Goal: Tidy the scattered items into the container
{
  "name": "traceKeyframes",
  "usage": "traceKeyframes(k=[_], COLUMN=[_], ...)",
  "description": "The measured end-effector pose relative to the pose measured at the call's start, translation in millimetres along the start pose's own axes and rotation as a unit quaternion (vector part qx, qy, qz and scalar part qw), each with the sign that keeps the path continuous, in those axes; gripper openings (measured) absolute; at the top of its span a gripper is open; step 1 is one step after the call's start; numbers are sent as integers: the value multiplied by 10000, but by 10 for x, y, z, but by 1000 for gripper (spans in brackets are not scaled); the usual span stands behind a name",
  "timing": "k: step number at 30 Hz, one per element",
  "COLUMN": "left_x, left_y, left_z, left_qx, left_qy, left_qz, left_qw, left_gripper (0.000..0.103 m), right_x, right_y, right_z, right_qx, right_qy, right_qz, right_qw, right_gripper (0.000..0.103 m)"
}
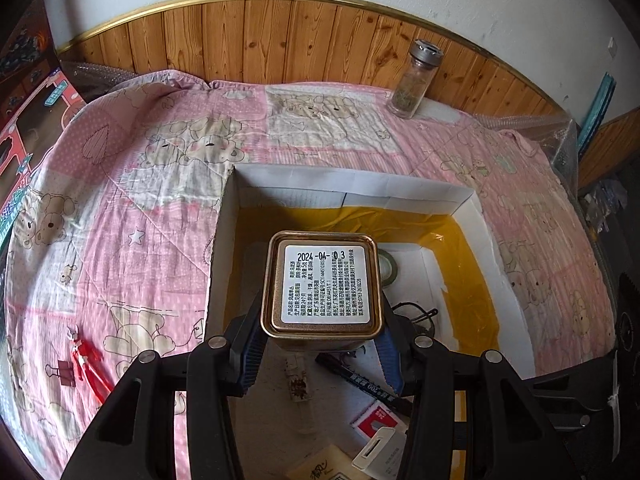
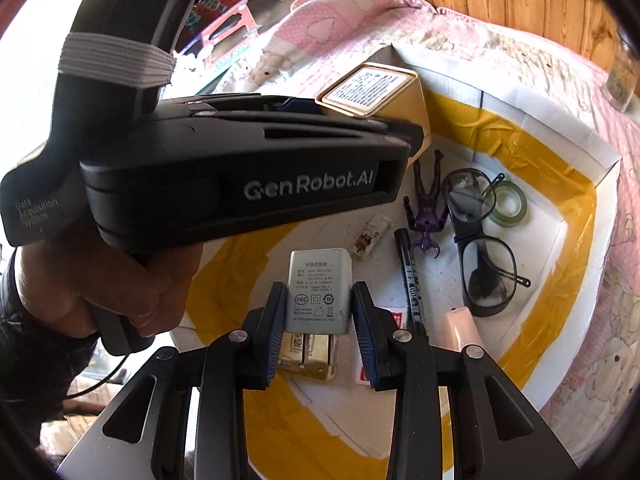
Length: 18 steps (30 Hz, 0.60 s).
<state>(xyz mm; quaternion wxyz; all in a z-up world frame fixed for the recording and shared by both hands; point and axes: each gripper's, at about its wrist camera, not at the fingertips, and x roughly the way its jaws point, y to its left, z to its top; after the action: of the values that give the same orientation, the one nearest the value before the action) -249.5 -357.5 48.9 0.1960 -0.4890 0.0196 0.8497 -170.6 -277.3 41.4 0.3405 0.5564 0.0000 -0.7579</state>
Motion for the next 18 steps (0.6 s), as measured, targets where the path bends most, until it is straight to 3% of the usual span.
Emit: traceKeyframes(k=[3,6,10,14,18], left_x=[72,122,52,-38,-172], left_y=[9,39,116,155,270], left_z=[-4,-10,-18,-19,-23], left_qx=[110,223,-20,-126,-452], left_qy=[27,-26,-159,-242,-311], left_qz=[204,552,331,370,101], left_qw=[9997,9982,9993,9989,9984], left_gripper=[50,52,52,52,52], right_x=[40,101,132,110,89], right_y=[-17,-54,-121,-163,-202], right_z=[32,32,3,-67,-98], right_qx=[13,55,131,190,155], right_qy=[-20,-38,46,125,178], right_qz=[29,-10,5,75,78], right_qw=[10000,10000,9999,9997,9997], right_gripper=[38,51,51,51,51])
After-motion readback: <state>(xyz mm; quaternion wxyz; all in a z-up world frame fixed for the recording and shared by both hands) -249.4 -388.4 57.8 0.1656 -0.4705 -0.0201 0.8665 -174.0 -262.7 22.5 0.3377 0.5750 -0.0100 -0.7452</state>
